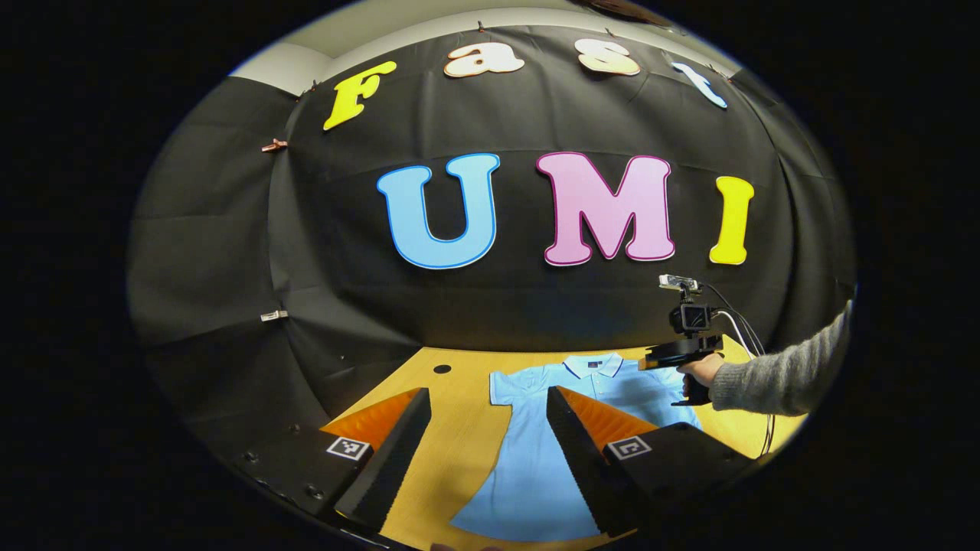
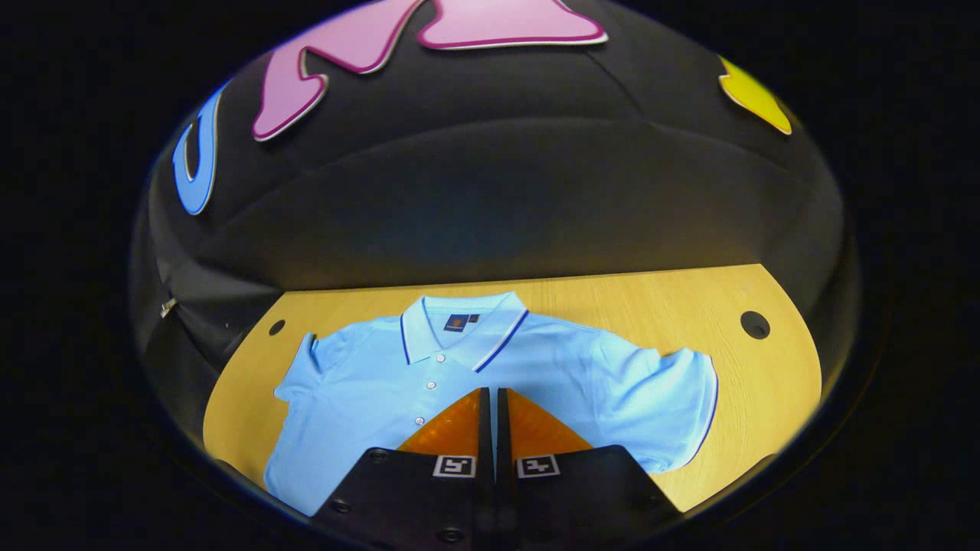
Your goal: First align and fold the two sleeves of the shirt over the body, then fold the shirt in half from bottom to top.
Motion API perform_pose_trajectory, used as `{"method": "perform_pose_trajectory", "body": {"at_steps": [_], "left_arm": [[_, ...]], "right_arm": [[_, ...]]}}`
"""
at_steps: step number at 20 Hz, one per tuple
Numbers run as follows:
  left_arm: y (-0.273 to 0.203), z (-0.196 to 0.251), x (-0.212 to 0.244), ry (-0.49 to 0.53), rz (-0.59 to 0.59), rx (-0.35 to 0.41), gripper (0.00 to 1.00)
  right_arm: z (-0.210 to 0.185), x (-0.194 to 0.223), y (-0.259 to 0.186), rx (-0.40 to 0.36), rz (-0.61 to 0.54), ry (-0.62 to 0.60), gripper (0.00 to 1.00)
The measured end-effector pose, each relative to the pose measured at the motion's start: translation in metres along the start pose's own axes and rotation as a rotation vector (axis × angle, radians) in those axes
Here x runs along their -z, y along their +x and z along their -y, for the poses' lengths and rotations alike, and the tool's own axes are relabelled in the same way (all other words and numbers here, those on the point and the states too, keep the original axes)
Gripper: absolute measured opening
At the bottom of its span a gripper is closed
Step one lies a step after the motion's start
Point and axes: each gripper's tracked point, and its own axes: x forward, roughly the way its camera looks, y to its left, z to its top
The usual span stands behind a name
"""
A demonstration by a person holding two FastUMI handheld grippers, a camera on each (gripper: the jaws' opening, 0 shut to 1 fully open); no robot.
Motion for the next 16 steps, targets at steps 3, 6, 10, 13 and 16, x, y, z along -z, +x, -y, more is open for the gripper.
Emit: {"method": "perform_pose_trajectory", "body": {"at_steps": [3,6,10,13,16], "left_arm": [[0.006,0.0,0.006,-0.007,-0.012,0.001,0.97],[0.012,0.005,0.009,-0.021,-0.012,0.005,0.97],[0.02,0.013,0.011,0.001,-0.022,0.019,0.97],[0.024,0.02,0.011,0.002,-0.025,0.032,0.97],[0.025,0.023,0.012,0.013,-0.026,0.038,0.97]], "right_arm": [[0.063,-0.025,-0.015,0.121,0.081,0.016,0.05],[0.12,-0.015,-0.019,0.184,0.064,0.02,0.0],[0.167,0.012,-0.022,0.269,0.023,0.068,0.3],[0.183,0.028,-0.019,0.301,-0.009,0.092,0.58],[0.187,0.04,-0.009,0.312,-0.042,0.13,0.62]]}}
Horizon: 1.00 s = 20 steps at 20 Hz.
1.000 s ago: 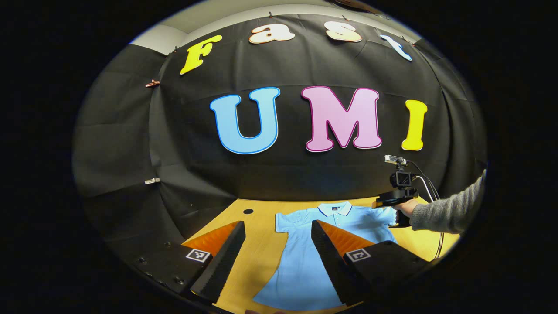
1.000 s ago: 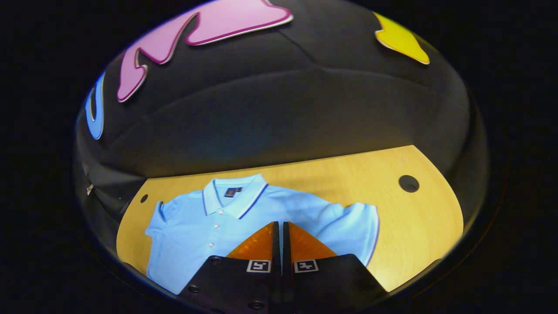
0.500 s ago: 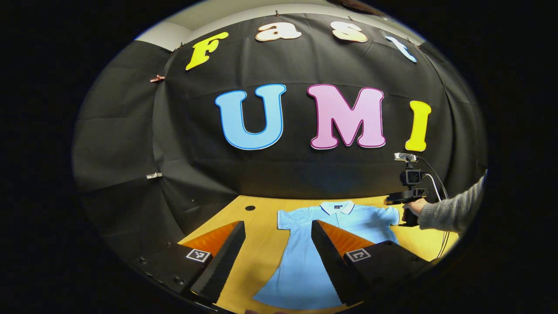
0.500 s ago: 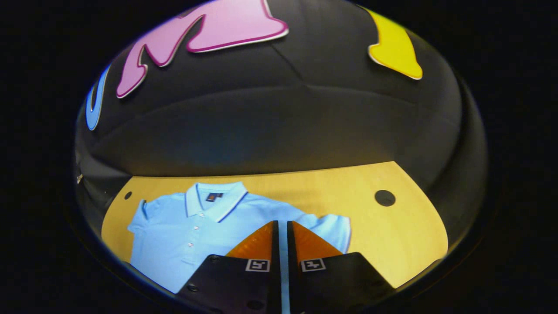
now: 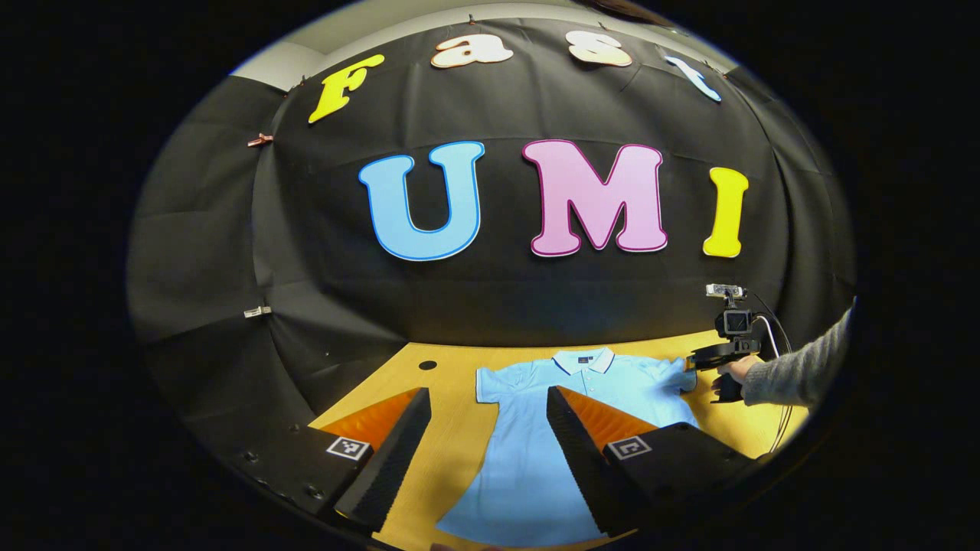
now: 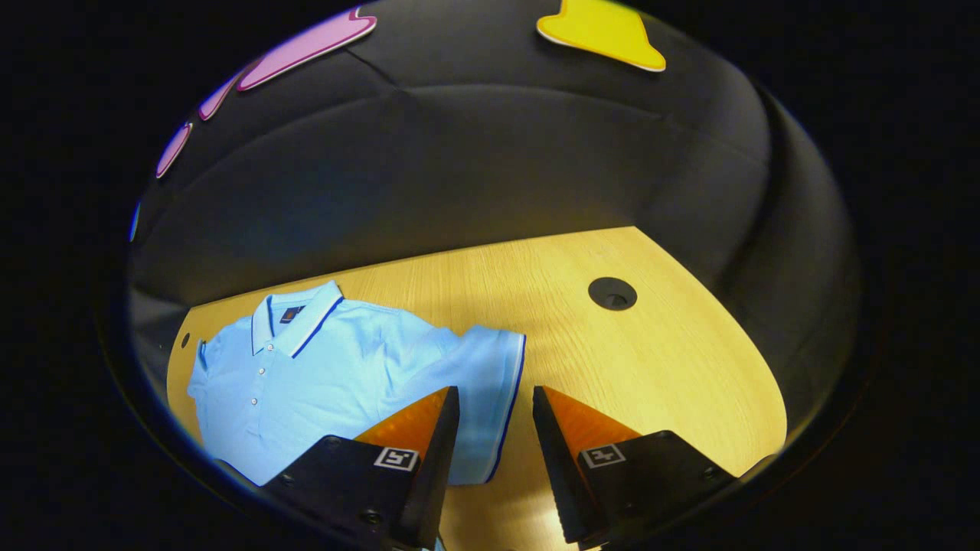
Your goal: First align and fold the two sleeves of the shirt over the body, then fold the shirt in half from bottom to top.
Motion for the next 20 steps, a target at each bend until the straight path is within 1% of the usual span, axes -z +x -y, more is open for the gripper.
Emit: {"method": "perform_pose_trajectory", "body": {"at_steps": [1,2,3,4,5,6,7,8,9,10,11,12,15,18,20], "left_arm": [[0.0,0.0,0.0,0.0,-0.001,0.001,0.97],[0.0,0.001,0.001,0.001,-0.002,0.002,0.97],[-0.001,0.0,0.002,0.006,-0.005,0.0,0.97],[-0.001,-0.002,0.003,0.01,-0.009,-0.003,0.97],[-0.002,-0.003,0.004,0.013,-0.012,-0.006,0.97],[-0.002,-0.004,0.006,0.014,-0.017,-0.009,0.97],[-0.002,-0.006,0.007,0.015,-0.019,-0.01,0.97],[-0.001,-0.007,0.008,0.014,-0.021,-0.015,0.97],[-0.001,-0.008,0.009,0.012,-0.022,-0.016,0.97],[-0.001,-0.009,0.01,0.009,-0.024,-0.018,0.97],[-0.001,-0.01,0.01,0.008,-0.026,-0.02,0.97],[-0.001,-0.01,0.011,0.006,-0.026,-0.02,0.97],[-0.001,-0.015,0.011,-0.001,-0.024,-0.026,0.97],[-0.005,-0.019,0.011,-0.008,-0.017,-0.032,0.97],[-0.007,-0.023,0.012,-0.013,-0.016,-0.036,0.97]], "right_arm": [[0.003,0.002,0.005,0.013,-0.003,0.0,0.62],[0.002,0.005,0.01,0.019,-0.006,0.003,0.53],[0.001,0.008,0.015,0.022,-0.018,0.015,0.62],[-0.002,0.009,0.016,0.02,-0.025,0.022,0.62],[-0.003,0.003,0.021,0.014,0.0,0.027,0.61],[-0.005,0.006,0.025,0.012,-0.018,0.037,0.52],[-0.006,0.002,0.022,0.014,0.0,0.039,0.42],[-0.01,0.001,0.025,0.003,-0.02,0.052,0.38],[-0.01,0.001,0.028,-0.002,-0.012,0.056,0.19],[-0.013,0.004,0.029,-0.003,-0.018,0.064,0.19],[-0.014,0.001,0.026,-0.012,-0.016,0.062,0.06],[-0.017,0.0,0.025,-0.024,-0.01,0.051,0.05],[-0.029,-0.013,0.015,-0.061,0.038,0.022,0.05],[-0.058,-0.029,0.002,-0.126,0.079,0.035,0.05],[-0.086,-0.032,-0.009,-0.181,0.086,0.014,0.05]]}}
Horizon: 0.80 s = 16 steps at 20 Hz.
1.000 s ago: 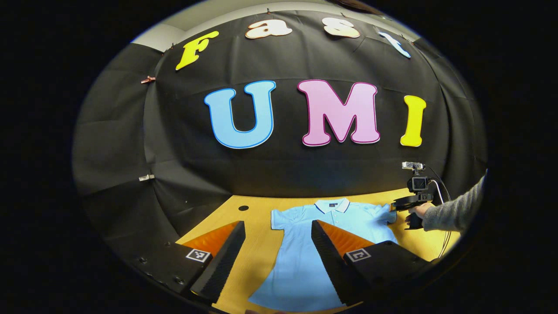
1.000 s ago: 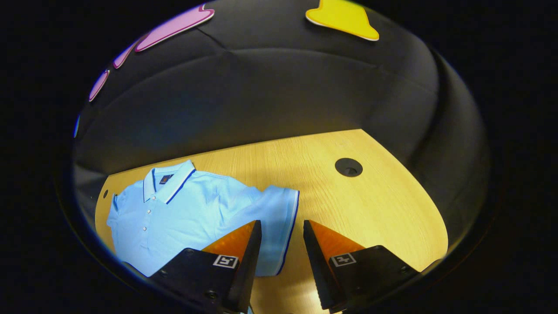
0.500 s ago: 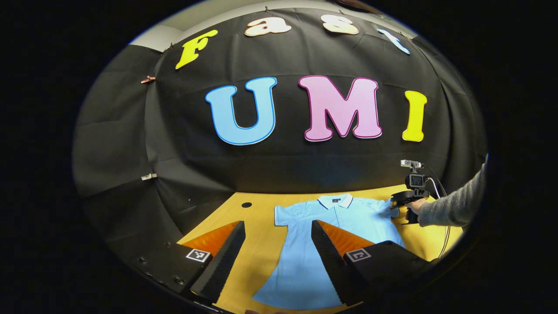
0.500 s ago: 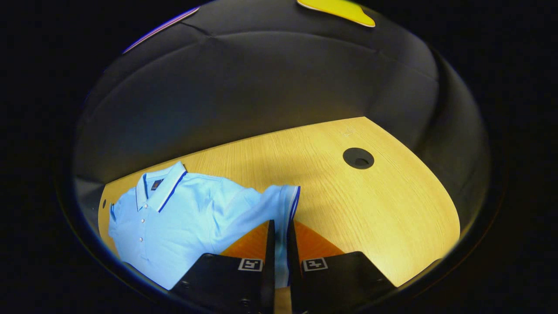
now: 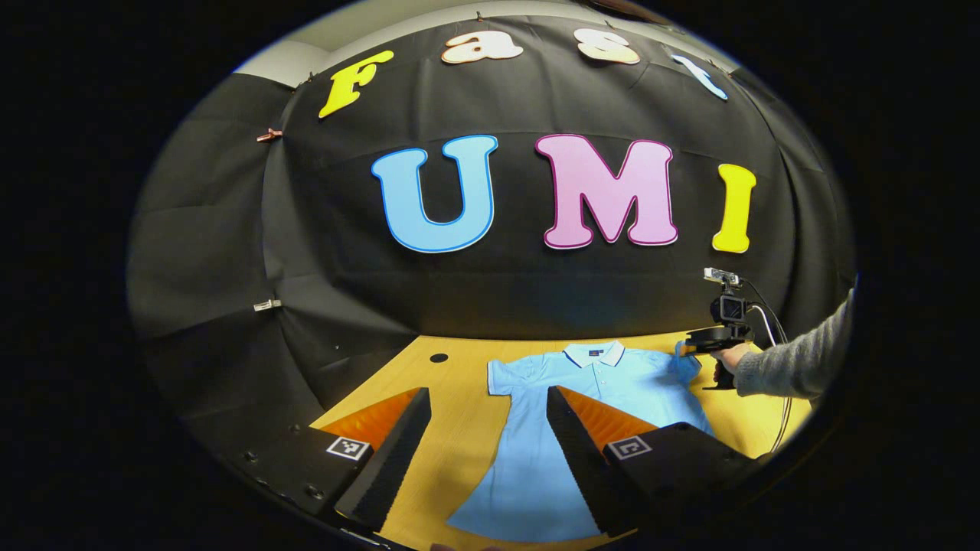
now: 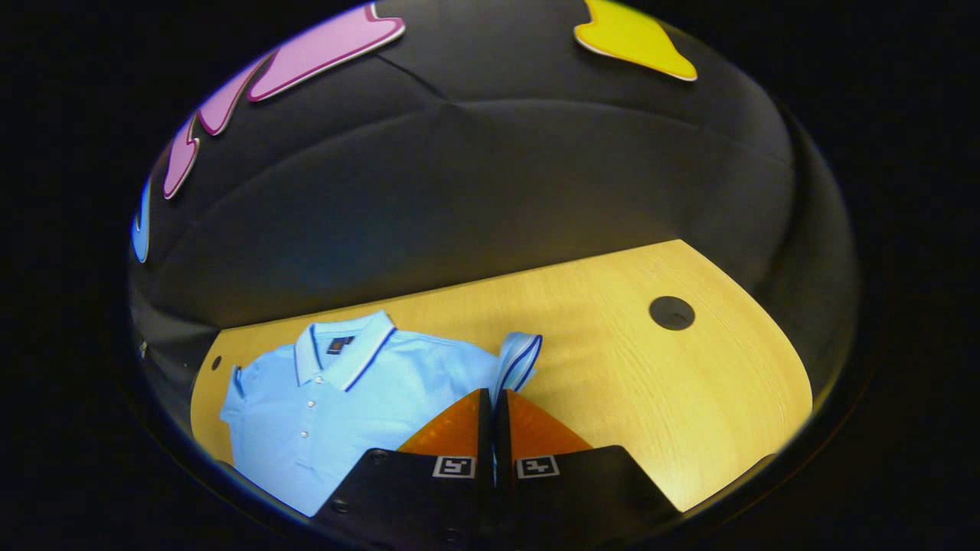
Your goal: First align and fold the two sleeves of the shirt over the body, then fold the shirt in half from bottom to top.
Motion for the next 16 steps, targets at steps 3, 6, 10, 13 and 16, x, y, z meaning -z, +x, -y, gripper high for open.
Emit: {"method": "perform_pose_trajectory", "body": {"at_steps": [3,6,10,13,16], "left_arm": [[-0.004,-0.007,-0.001,-0.015,0.008,-0.011,0.97],[-0.01,-0.017,-0.001,-0.03,0.021,-0.029,0.97],[-0.018,-0.034,0.007,-0.06,0.014,-0.064,0.97],[-0.024,-0.045,0.011,-0.072,0.012,-0.084,0.97],[-0.029,-0.051,0.016,-0.073,0.008,-0.093,0.97]], "right_arm": [[-0.055,0.006,-0.008,-0.095,0.0,-0.07,0.05],[-0.104,0.024,-0.017,-0.165,-0.023,-0.128,0.05],[-0.161,0.05,-0.022,-0.245,-0.056,-0.18,0.05],[-0.192,0.073,-0.023,-0.282,-0.092,-0.227,0.05],[-0.209,0.095,-0.02,-0.298,-0.122,-0.285,0.05]]}}
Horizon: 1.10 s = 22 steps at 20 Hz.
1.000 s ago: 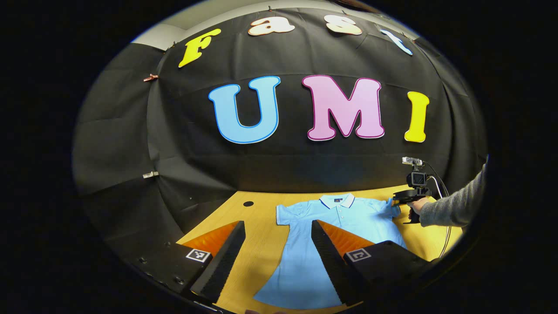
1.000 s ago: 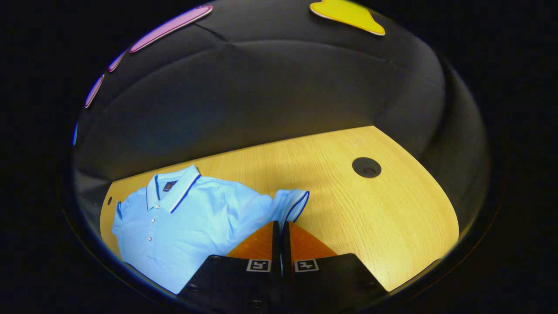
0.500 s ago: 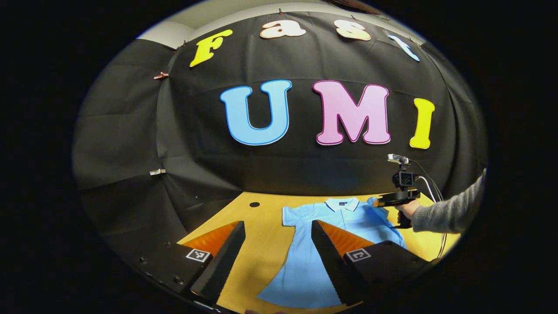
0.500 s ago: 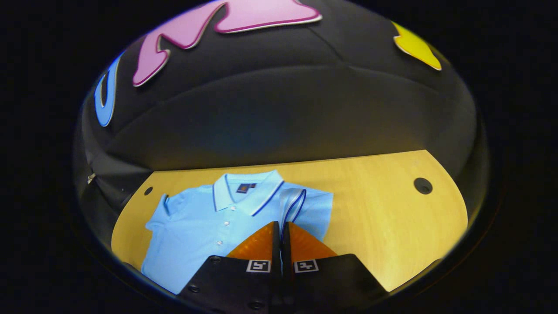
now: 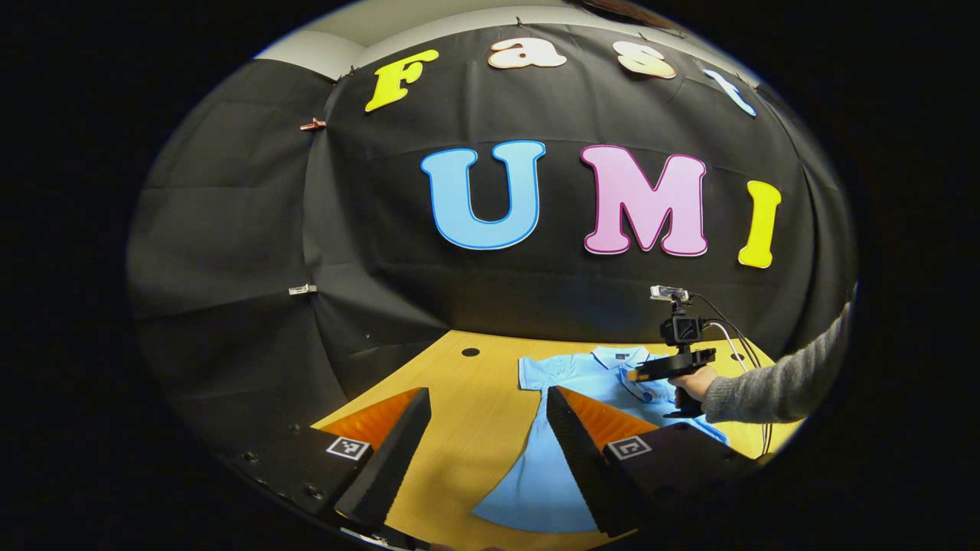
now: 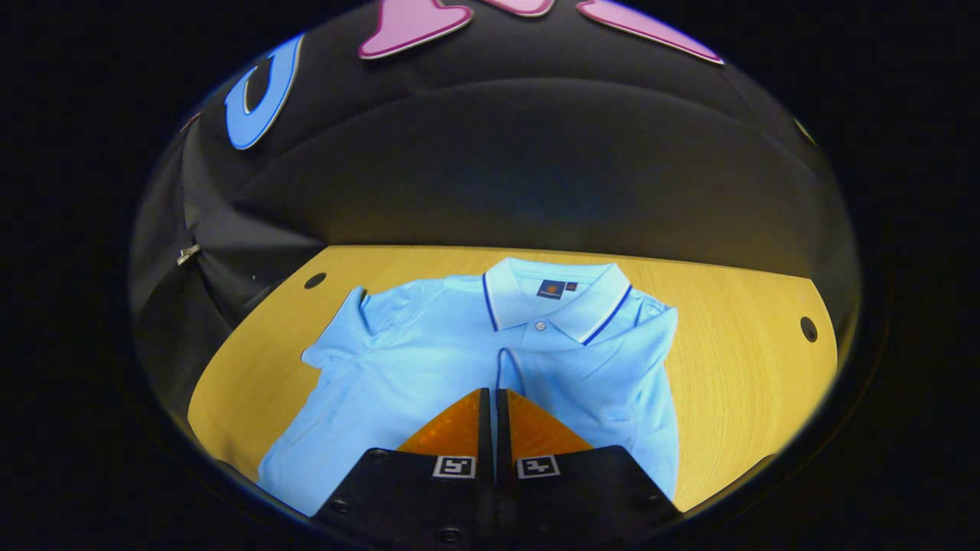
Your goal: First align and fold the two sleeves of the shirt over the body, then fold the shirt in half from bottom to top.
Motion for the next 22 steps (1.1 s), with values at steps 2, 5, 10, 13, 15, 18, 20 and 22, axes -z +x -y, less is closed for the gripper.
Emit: {"method": "perform_pose_trajectory", "body": {"at_steps": [2,5,10,13,15,18,20,22], "left_arm": [[-0.001,-0.002,0.002,-0.004,-0.007,-0.001,0.97],[0.001,-0.001,-0.002,-0.011,0.006,0.01,0.97],[0.033,0.01,-0.018,-0.044,0.046,0.061,0.97],[0.055,0.018,-0.027,-0.035,0.071,0.077,0.97],[0.064,0.025,-0.036,-0.024,0.111,0.092,0.97],[0.088,0.037,-0.041,-0.017,0.129,0.122,0.97],[0.115,0.048,-0.043,-0.03,0.109,0.155,0.96],[0.15,0.058,-0.047,-0.049,0.098,0.186,0.96]], "right_arm": [[-0.01,0.007,0.001,-0.012,-0.017,-0.01,0.05],[-0.014,0.01,-0.001,-0.032,-0.021,-0.027,0.05],[-0.022,0.001,-0.022,-0.083,0.068,-0.023,0.24],[-0.027,-0.019,-0.042,-0.086,0.202,-0.048,0.63],[-0.029,-0.031,-0.057,-0.07,0.25,-0.05,0.76],[-0.033,-0.07,-0.1,-0.057,0.387,-0.044,0.79],[-0.036,-0.096,-0.145,-0.061,0.497,-0.058,0.81],[-0.037,-0.117,-0.195,-0.06,0.594,-0.087,0.84]]}}
